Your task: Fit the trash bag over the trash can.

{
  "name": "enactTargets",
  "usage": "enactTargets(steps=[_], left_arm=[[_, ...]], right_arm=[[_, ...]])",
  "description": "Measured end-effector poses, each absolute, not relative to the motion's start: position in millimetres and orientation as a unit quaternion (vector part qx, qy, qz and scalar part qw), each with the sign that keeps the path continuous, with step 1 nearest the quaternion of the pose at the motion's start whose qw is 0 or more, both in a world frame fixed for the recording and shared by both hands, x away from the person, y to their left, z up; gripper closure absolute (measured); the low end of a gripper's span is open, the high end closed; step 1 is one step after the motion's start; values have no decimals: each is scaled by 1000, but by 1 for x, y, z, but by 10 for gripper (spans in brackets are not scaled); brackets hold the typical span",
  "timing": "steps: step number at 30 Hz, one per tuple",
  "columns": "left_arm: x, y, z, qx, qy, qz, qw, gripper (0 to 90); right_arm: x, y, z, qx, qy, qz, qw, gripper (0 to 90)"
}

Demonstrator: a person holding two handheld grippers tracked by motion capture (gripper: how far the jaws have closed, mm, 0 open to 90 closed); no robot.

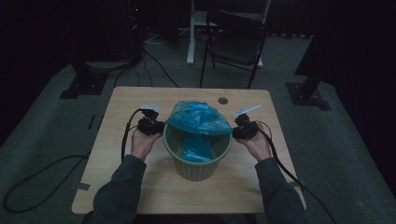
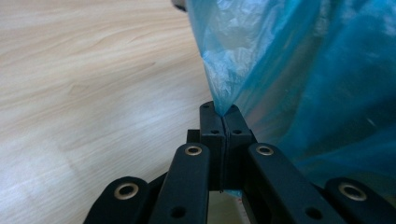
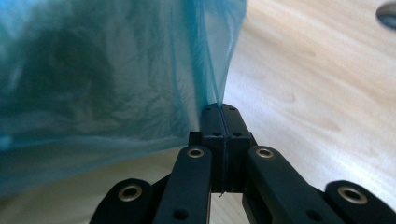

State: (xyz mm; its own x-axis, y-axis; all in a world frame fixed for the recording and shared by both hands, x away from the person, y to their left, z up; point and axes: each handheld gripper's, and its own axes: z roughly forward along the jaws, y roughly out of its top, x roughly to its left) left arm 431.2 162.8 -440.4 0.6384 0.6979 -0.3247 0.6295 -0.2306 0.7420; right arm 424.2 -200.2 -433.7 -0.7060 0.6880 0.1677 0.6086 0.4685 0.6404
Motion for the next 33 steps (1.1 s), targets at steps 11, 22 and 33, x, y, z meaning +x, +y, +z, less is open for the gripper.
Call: enactTargets(steps=[11, 22, 33], left_arm=[[430, 170, -454, 785, 438, 31, 437, 897], [419, 173, -439, 782, 408, 27, 470, 879], [393, 179, -426, 792, 374, 45, 481, 861]], right_arm=[[417, -210, -430, 366, 848, 379, 59, 900], [406, -211, -429, 354, 852, 380, 57, 900], [382, -214, -418, 330, 848, 409, 66, 892]])
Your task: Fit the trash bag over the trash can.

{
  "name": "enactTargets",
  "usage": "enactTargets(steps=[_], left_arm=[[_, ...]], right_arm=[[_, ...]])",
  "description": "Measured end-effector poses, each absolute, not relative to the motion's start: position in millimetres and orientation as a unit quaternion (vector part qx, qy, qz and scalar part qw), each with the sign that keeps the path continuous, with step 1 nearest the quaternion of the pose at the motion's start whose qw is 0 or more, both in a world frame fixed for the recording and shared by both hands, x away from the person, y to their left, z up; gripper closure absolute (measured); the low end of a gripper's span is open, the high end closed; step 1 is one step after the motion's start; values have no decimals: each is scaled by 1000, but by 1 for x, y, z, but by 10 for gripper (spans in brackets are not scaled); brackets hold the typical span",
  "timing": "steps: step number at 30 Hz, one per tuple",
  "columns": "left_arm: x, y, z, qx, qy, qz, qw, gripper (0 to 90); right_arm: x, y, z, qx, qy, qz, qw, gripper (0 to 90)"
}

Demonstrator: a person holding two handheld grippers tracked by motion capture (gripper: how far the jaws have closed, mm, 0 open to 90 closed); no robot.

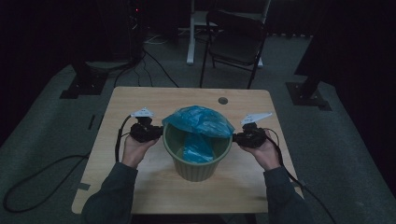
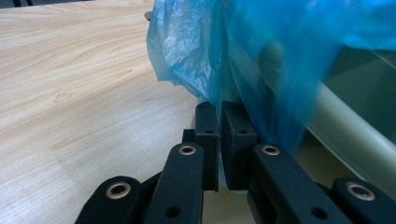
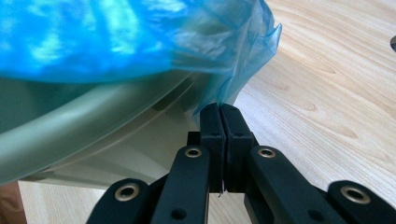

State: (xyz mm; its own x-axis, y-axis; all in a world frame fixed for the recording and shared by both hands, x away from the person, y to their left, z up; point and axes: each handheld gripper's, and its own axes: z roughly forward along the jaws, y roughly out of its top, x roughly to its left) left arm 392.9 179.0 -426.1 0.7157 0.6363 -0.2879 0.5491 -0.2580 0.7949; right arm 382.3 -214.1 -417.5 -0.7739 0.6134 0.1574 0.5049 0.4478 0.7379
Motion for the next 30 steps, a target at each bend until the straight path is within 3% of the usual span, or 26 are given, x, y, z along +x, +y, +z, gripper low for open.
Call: enactTargets(steps=[7, 18, 30], left_arm=[[380, 186, -428, 798, 365, 59, 476, 834], [366, 201, -418, 794, 353, 88, 487, 690], [357, 210, -405, 779, 339, 102, 518, 629]], right_arm=[[374, -217, -423, 325, 851, 407, 66, 853], [365, -235, -414, 319, 833, 443, 90, 721], [361, -240, -411, 312, 829, 454, 97, 703]])
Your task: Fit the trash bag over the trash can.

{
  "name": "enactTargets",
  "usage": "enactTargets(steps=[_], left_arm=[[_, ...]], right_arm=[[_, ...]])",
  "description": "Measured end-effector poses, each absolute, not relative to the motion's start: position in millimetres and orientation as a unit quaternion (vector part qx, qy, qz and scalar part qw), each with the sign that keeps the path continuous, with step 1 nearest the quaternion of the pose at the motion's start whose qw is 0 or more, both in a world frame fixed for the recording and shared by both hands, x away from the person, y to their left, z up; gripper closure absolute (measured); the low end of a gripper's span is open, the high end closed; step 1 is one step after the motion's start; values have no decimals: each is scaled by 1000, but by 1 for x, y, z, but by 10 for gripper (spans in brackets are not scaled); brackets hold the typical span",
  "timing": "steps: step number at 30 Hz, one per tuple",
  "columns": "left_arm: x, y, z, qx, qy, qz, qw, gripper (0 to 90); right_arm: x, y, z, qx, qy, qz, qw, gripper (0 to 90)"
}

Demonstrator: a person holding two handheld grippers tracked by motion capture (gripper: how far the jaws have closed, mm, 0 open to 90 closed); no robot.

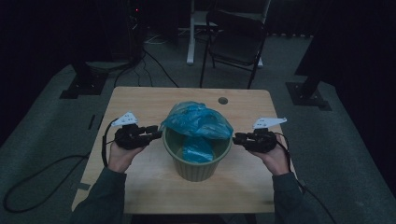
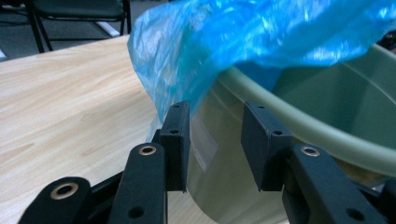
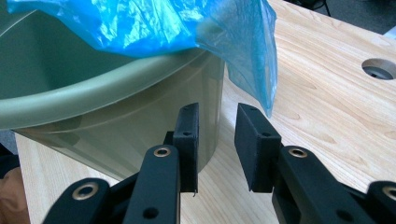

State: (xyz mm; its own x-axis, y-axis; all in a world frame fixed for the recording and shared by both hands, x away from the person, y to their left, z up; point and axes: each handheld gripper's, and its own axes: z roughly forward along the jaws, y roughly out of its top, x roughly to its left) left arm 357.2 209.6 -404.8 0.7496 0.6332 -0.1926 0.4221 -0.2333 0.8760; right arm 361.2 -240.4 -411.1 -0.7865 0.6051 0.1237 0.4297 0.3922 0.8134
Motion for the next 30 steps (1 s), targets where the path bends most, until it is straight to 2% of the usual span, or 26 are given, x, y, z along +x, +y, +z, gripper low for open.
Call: enactTargets(steps=[5, 6, 8, 13, 18, 20, 22, 23, 25, 30], left_arm=[[360, 207, -402, 779, 341, 119, 512, 629], [364, 200, -402, 782, 343, 143, 501, 629], [366, 196, -403, 783, 345, 156, 492, 637], [370, 194, -406, 779, 352, 159, 494, 685], [374, 190, -406, 780, 352, 161, 492, 738], [375, 187, -407, 783, 350, 158, 490, 783], [375, 187, -407, 783, 350, 158, 490, 805], [374, 184, -408, 789, 343, 154, 485, 860], [371, 184, -409, 790, 340, 151, 487, 889], [363, 188, -410, 788, 337, 146, 495, 899]], right_arm=[[361, -238, -409, 306, 828, 460, 100, 694], [360, -237, -408, 299, 827, 463, 108, 679], [359, -236, -406, 297, 827, 465, 112, 656], [359, -236, -403, 297, 820, 472, 128, 623], [366, -230, -402, 296, 825, 458, 148, 627], [368, -227, -403, 294, 825, 458, 151, 683], [369, -226, -403, 291, 826, 458, 151, 683], [369, -224, -404, 284, 829, 458, 150, 843], [366, -223, -404, 278, 832, 457, 150, 900], [360, -225, -403, 271, 836, 453, 150, 900]])
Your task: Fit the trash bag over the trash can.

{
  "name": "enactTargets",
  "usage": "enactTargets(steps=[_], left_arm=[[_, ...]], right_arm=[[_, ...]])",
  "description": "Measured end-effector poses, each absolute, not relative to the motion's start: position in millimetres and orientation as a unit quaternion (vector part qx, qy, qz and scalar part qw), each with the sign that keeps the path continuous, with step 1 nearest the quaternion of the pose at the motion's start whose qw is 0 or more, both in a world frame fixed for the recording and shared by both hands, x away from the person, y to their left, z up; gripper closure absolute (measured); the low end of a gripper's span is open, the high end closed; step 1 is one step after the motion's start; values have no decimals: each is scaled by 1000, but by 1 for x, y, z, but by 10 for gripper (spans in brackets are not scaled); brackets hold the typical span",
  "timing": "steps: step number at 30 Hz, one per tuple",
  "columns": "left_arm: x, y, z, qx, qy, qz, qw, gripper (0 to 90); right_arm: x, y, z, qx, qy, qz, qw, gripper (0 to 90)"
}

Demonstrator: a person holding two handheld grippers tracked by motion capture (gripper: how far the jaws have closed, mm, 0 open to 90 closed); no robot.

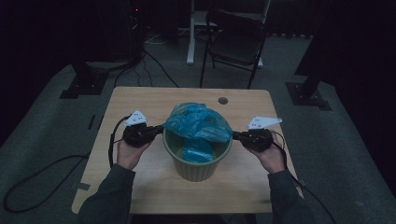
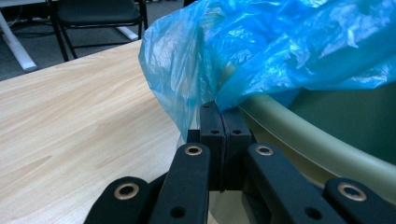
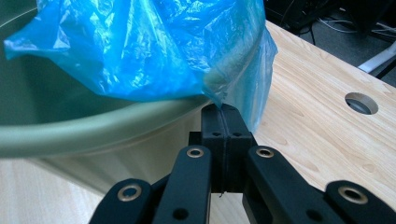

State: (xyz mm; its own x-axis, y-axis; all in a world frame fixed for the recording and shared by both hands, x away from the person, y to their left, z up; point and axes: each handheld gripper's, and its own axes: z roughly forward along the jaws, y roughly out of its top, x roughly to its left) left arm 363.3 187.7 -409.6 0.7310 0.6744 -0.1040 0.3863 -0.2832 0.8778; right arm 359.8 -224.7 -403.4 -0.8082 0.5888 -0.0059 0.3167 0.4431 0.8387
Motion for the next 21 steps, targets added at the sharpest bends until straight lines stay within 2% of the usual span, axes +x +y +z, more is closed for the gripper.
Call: enactTargets(steps=[18, 21], left_arm=[[332, 186, -415, 802, 310, 140, 491, 898], [334, 187, -414, 801, 311, 140, 492, 897]], right_arm=[[341, -223, -411, 251, 847, 453, 120, 900], [341, -227, -405, 268, 842, 441, 159, 731]])
